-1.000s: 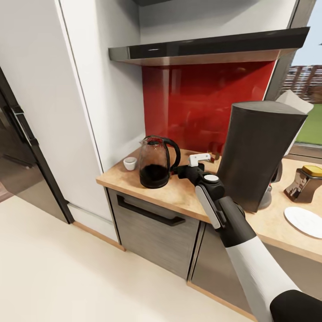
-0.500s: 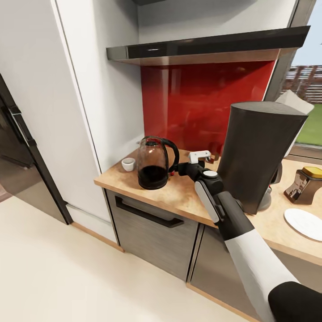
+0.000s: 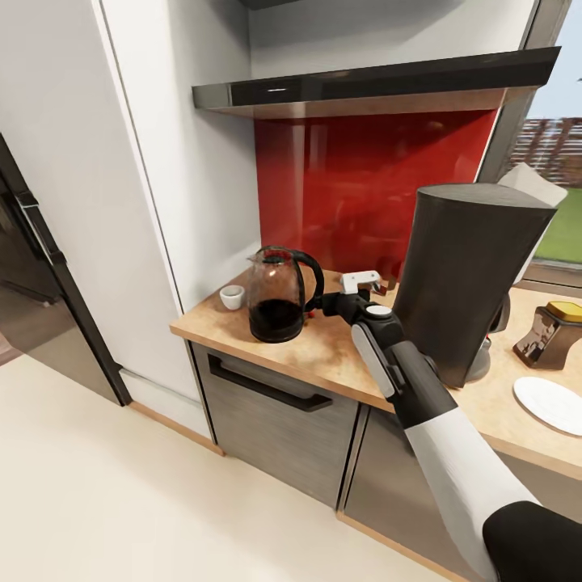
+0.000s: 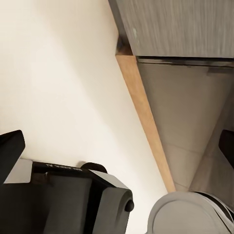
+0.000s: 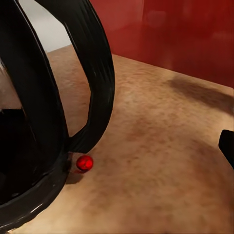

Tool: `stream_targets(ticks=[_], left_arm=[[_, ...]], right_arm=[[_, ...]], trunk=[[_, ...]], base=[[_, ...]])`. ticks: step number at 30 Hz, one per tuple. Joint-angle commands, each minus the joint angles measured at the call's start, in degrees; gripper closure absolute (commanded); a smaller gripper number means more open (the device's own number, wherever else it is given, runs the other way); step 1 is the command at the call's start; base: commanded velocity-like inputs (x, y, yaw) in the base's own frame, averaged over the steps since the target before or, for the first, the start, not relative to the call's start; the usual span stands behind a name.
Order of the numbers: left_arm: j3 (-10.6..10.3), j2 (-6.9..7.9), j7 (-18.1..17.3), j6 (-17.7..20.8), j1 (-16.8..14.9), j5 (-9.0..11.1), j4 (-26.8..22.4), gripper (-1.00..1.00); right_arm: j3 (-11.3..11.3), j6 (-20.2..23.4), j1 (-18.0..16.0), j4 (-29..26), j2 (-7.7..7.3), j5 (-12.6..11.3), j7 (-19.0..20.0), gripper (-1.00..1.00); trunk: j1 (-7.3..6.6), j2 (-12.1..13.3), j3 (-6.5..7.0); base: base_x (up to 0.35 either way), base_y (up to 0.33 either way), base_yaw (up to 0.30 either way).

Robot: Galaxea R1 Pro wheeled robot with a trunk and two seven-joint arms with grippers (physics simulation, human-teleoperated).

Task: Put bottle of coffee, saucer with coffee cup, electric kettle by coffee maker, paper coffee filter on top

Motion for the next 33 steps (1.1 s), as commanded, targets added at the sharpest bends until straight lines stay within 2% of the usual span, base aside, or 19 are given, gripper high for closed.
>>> stream_targets(ticks=[1, 33], left_arm=[[0.38, 0.01, -0.21, 0.60, -0.02, -0.23, -0.01, -1.00], [0.40, 0.01, -0.25, 0.61, -0.02, -0.23, -0.01, -1.00]], right_arm=[[0.10, 0.17, -0.07, 0.06, -0.01, -0.61, -0.54, -1.00], [0.10, 0.16, -0.12, 0.29, -0.01, -0.61, -0.54, -1.00]], trunk=[[0.00, -0.03, -0.06], [0.00, -0.03, -0.06]], base=[[0.000, 0.000, 0.000], [0.038, 0.016, 0.000]])
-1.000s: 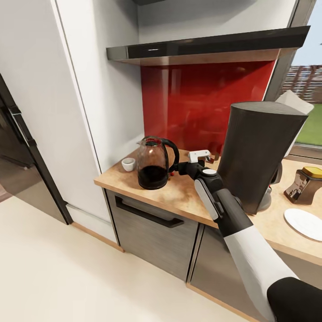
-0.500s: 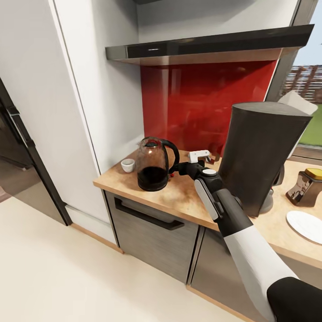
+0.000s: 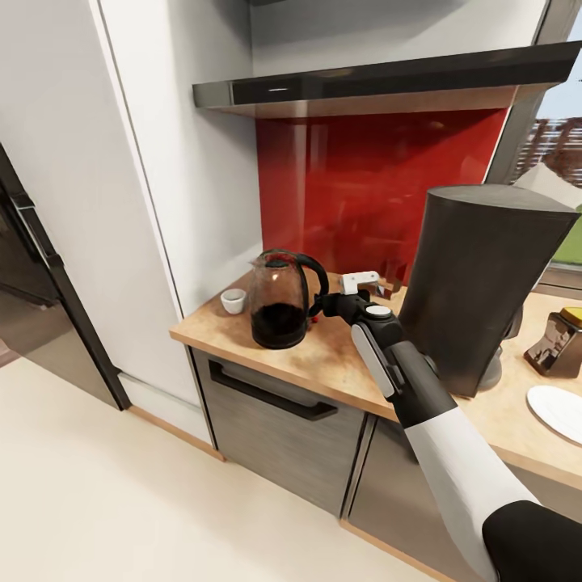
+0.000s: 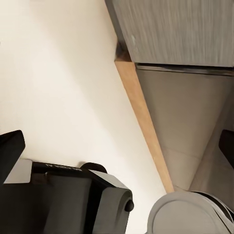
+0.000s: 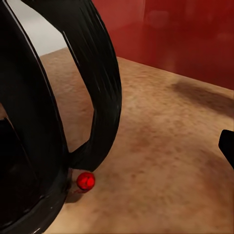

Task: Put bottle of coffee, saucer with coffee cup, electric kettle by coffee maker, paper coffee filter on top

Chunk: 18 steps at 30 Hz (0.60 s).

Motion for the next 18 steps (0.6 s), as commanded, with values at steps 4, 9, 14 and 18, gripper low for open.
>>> stream_targets(ticks=[4, 9, 14, 18], left_arm=[[0.37, 0.01, -0.19, 0.60, -0.02, -0.23, -0.01, -1.00], [0.36, 0.01, -0.19, 0.60, -0.02, -0.23, -0.01, -1.00], [0.35, 0.01, -0.19, 0.59, -0.02, -0.23, -0.01, -1.00], [0.35, 0.01, -0.19, 0.60, -0.02, -0.23, -0.01, -1.00]], right_arm=[[0.10, 0.17, -0.06, -0.06, -0.01, -0.60, -0.54, -1.00], [0.10, 0.17, -0.05, -0.08, -0.01, -0.60, -0.54, -1.00], [0.10, 0.17, -0.05, -0.06, -0.01, -0.60, -0.54, -1.00], [0.10, 0.17, -0.05, -0.10, -0.01, -0.60, -0.54, -1.00]], trunk=[[0.00, -0.03, -0.06], [0.00, -0.03, -0.06], [0.00, -0.03, -0.06], [0.00, -0.03, -0.06]], base=[[0.011, 0.009, 0.000], [0.002, 0.002, 0.000], [0.046, 0.029, 0.000], [0.024, 0.013, 0.000]])
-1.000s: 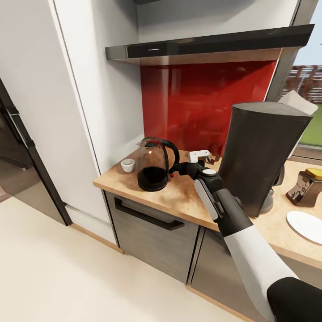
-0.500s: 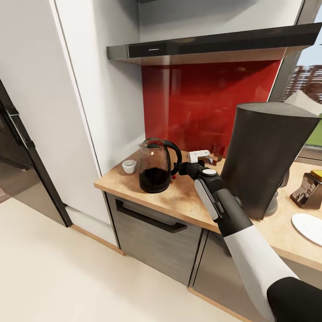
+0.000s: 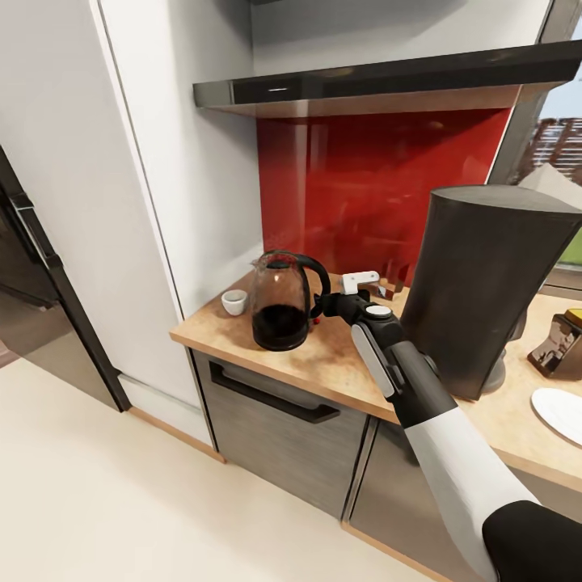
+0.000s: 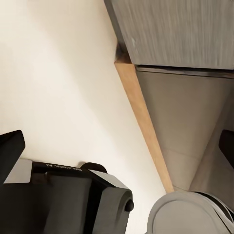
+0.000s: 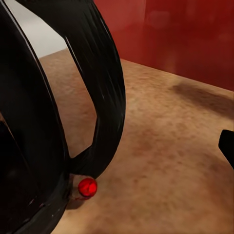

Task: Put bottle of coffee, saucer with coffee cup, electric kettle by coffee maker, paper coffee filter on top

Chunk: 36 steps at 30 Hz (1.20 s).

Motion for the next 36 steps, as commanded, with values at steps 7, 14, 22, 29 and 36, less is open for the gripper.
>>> stream_targets(ticks=[7, 14, 22, 29, 36], left_arm=[[0.40, 0.01, -0.18, 0.59, -0.02, -0.22, -0.01, -1.00], [0.39, 0.01, -0.19, 0.61, -0.02, -0.22, -0.01, -1.00], [0.39, 0.01, -0.19, 0.62, -0.02, -0.22, -0.01, -1.00], [0.38, 0.01, -0.19, 0.60, -0.02, -0.22, -0.01, -1.00], [0.38, 0.01, -0.18, 0.63, -0.02, -0.22, -0.01, -1.00]], right_arm=[[0.10, 0.17, -0.05, -0.08, -0.01, -0.60, -0.54, -1.00], [0.10, 0.17, -0.05, -0.08, -0.01, -0.60, -0.54, -1.00], [0.10, 0.10, -0.05, -0.13, -0.01, -0.60, -0.55, -1.00], [0.10, -1.13, -0.05, -0.19, -0.01, -0.60, -0.54, -1.00], [0.10, -2.75, -0.05, -0.08, -0.01, -0.60, -0.54, -1.00]], trunk=[[0.00, -0.03, -0.06], [0.00, -0.03, -0.06], [0.00, -0.03, -0.06], [0.00, -0.03, -0.06], [0.00, -0.03, -0.06]], base=[[0.034, 0.002, 0.000], [0.039, 0.000, 0.000], [0.004, 0.000, 0.000], [0.000, 0.000, 0.000], [0.000, 0.000, 0.000]])
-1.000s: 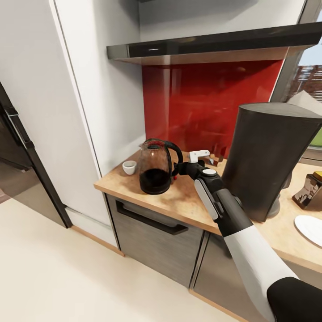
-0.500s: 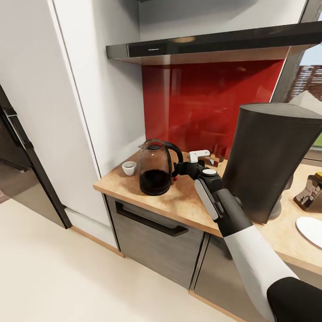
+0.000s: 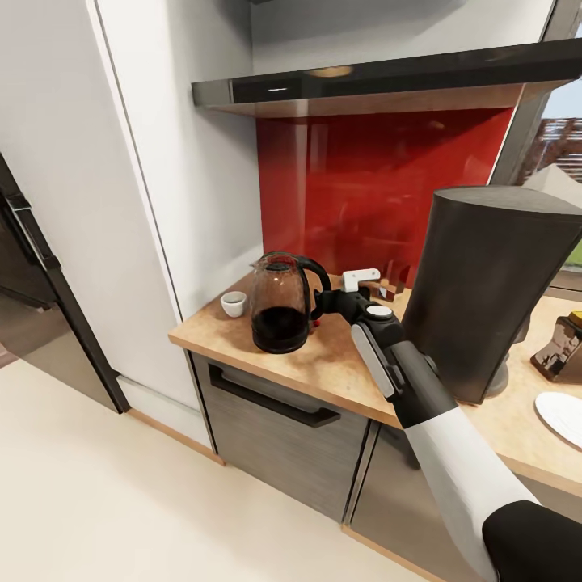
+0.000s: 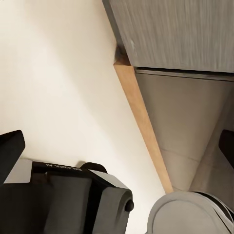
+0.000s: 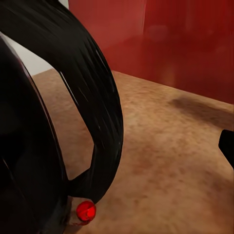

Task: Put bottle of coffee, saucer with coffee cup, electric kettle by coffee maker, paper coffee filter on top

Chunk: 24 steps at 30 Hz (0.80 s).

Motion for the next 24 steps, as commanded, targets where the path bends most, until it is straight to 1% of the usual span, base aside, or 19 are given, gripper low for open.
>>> stream_targets(ticks=[1, 19, 24], left_arm=[[0.38, 0.01, -0.19, 0.59, -0.02, -0.23, -0.01, -1.00], [0.38, 0.01, -0.20, 0.58, -0.02, -0.23, -0.01, -1.00], [0.38, 0.01, -0.20, 0.58, -0.02, -0.23, -0.01, -1.00]], right_arm=[[0.10, 0.08, -0.05, -0.05, -0.02, -0.61, -0.54, -1.00], [0.10, -0.05, -0.05, 0.03, -0.02, -0.68, -0.54, -1.00], [0.10, -0.08, -0.05, 0.04, -0.02, -0.67, -0.54, -1.00]], trunk=[[0.00, -0.03, -0.06], [0.00, -0.03, -0.06], [0.00, -0.03, -0.06]], base=[[0.000, 0.000, 0.000], [0.000, 0.000, 0.000], [0.070, 0.000, 0.000]])
